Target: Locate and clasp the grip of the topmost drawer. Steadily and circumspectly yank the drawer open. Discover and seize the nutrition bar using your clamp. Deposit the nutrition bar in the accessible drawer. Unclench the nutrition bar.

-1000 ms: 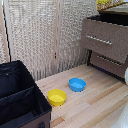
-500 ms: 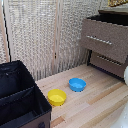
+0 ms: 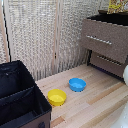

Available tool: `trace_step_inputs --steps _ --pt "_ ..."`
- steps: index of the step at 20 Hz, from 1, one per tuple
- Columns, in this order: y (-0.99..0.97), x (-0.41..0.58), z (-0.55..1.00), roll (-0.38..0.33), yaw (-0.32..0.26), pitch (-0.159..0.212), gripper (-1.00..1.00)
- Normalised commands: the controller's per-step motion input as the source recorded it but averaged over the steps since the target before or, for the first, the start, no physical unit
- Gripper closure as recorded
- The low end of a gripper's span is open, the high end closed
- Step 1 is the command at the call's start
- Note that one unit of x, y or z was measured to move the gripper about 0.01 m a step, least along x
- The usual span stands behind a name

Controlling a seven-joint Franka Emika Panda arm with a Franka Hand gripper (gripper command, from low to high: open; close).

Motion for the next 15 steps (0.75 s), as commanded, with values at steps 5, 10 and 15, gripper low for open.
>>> trace_step_inputs --steps 5,10,15 --pt "-0.26 0.246 0.3 0.003 0.126 0.157 -1.0" --pt "-0.14 0.267 0.5 -0.008 0.02 0.165 -1.0" --pt "-0.23 0.305 0.68 -0.007 -0.014 0.119 -1.0"
